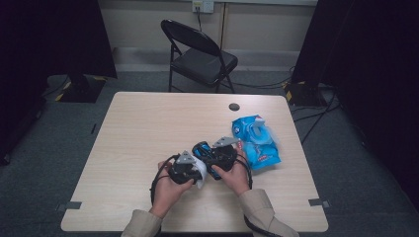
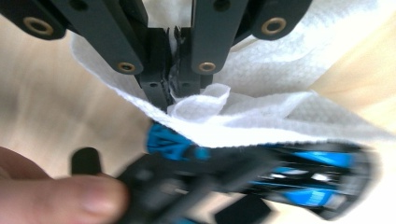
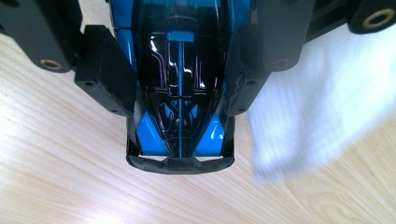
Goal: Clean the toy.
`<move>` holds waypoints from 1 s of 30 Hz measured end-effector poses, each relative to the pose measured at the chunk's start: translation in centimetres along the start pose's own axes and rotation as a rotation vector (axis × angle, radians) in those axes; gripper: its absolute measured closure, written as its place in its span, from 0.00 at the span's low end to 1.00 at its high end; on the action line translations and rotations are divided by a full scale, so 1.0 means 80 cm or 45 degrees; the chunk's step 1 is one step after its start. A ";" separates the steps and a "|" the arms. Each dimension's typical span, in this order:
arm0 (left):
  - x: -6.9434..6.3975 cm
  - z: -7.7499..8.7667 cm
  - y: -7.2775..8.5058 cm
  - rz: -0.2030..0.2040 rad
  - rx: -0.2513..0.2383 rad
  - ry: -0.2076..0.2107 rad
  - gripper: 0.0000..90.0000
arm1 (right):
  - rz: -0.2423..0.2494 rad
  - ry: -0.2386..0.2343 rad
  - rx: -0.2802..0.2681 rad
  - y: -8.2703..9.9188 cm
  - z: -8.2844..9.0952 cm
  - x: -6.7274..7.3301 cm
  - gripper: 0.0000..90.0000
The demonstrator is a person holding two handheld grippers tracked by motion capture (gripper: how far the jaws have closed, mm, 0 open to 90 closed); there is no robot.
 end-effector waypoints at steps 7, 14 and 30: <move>0.039 0.006 -0.011 0.052 -0.024 -0.104 0.96 | 0.001 -0.002 0.000 0.000 0.000 0.000 0.49; 0.063 -0.014 -0.014 0.083 -0.007 -0.166 0.95 | 0.000 -0.007 -0.002 0.000 0.000 -0.001 0.49; 0.062 -0.036 0.000 0.087 0.040 -0.171 0.94 | 0.001 -0.007 -0.007 0.001 0.000 -0.001 0.49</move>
Point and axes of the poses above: each handheld gripper's, and its own axes: z roughly backward along the jaws, y roughly out of its underside, x roughly to its left, the point moved 3 cm from there along -z, roughly forward along the jaws, and after that the axes turned 2 degrees about -y, right-handed, at the moved point
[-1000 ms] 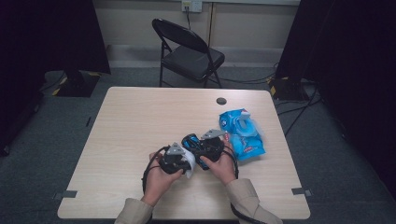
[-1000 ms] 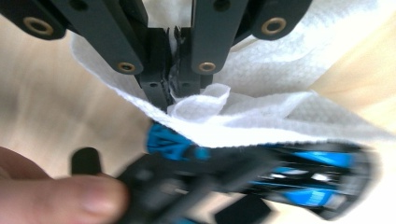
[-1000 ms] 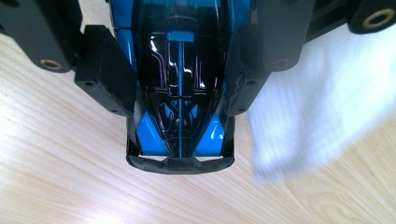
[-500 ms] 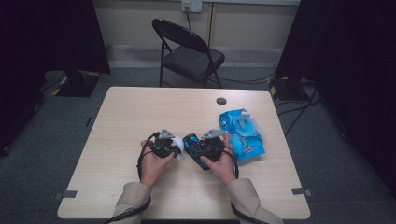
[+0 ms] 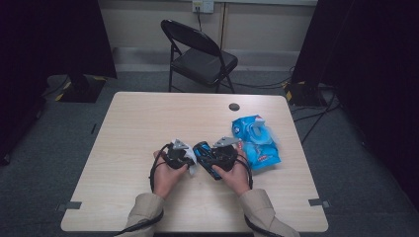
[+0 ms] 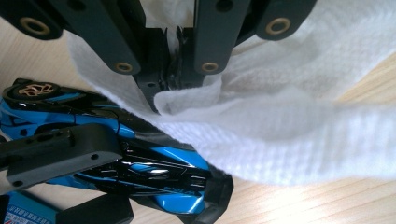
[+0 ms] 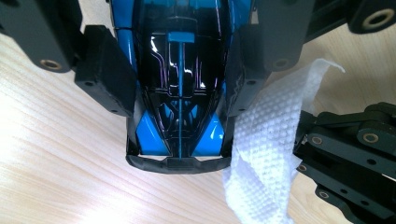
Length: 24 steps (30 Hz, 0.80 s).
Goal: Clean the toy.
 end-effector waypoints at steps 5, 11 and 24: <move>-0.007 -0.001 -0.001 -0.023 0.021 0.015 0.94 | -0.001 -0.001 -0.001 0.000 0.000 0.000 0.49; -0.017 -0.001 0.000 -0.023 0.032 0.051 0.94 | -0.001 0.000 -0.001 0.000 0.000 0.000 0.49; -0.064 -0.003 0.009 -0.062 0.019 0.137 0.94 | -0.002 0.003 -0.001 0.000 0.000 0.000 0.49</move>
Point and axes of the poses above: each handheld gripper's, and its own axes: z roughly backward along the jaws, y roughly out of its underside, x roughly to its left, the point moved 3 cm from there along -z, roughly forward along the jaws, and after that the axes turned 2 degrees about -y, right-handed, at the moved point
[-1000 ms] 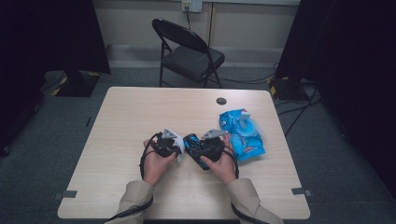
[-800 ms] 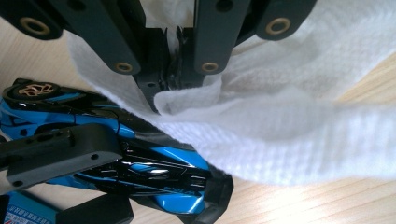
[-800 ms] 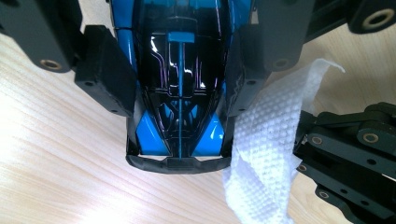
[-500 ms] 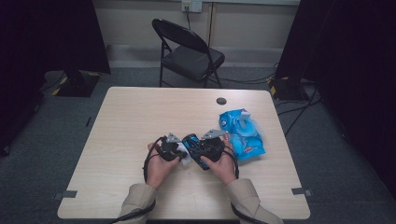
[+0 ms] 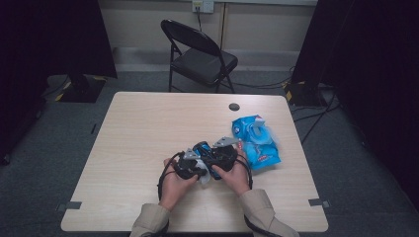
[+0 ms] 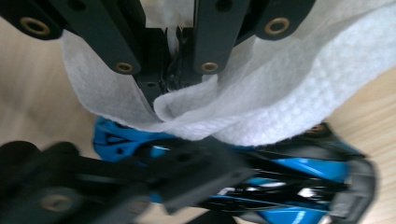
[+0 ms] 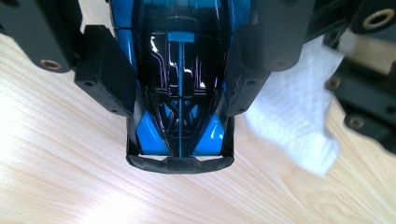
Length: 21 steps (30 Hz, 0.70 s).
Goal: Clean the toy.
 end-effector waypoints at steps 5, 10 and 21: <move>-0.013 0.000 0.004 -0.016 -0.003 0.034 0.94 | 0.002 0.001 -0.006 0.001 0.000 0.000 0.49; -0.024 -0.001 0.006 -0.023 -0.001 0.064 0.94 | 0.002 0.001 -0.007 0.001 0.000 0.000 0.49; -0.058 -0.007 0.012 -0.052 -0.017 0.158 0.94 | -0.006 -0.001 -0.022 0.003 0.000 0.000 0.49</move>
Point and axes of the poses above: each handheld gripper's, and its own axes: z roughly backward along the jaws, y roughly out of its underside, x roughly to its left, the point moved 3 cm from there along -z, roughly forward along the jaws, and after that the axes turned 2 degrees about -y, right-handed, at the moved point
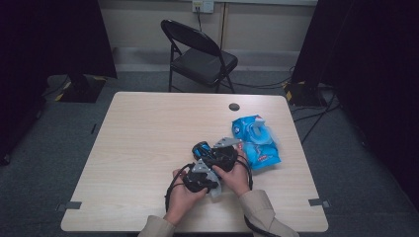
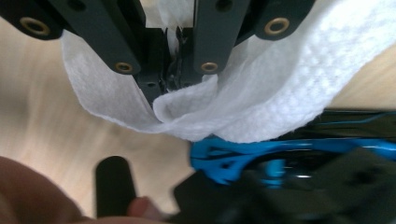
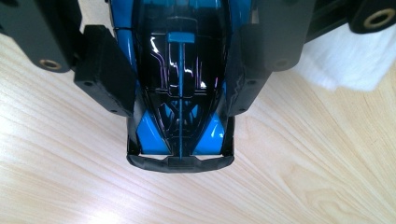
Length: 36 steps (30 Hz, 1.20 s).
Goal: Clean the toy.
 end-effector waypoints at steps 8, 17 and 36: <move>-0.012 0.005 0.005 -0.060 -0.014 0.036 0.94 | -0.052 -0.024 -0.029 0.003 0.002 -0.004 0.48; 0.012 0.039 0.014 -0.042 -0.054 -0.035 0.94 | -0.012 -0.050 -0.084 0.005 0.002 -0.002 0.28; 0.071 0.094 0.024 0.047 -0.132 -0.186 0.94 | 0.011 -0.034 0.105 0.020 -0.011 0.000 0.17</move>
Point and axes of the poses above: each handheld gripper's, and its own axes: z roughly backward along the jaws, y roughly out of its underside, x roughly to its left, the point moved 3 cm from there along -z, roughly forward along the jaws, and after that the axes turned 2 degrees about -y, right-handed, at the moved point
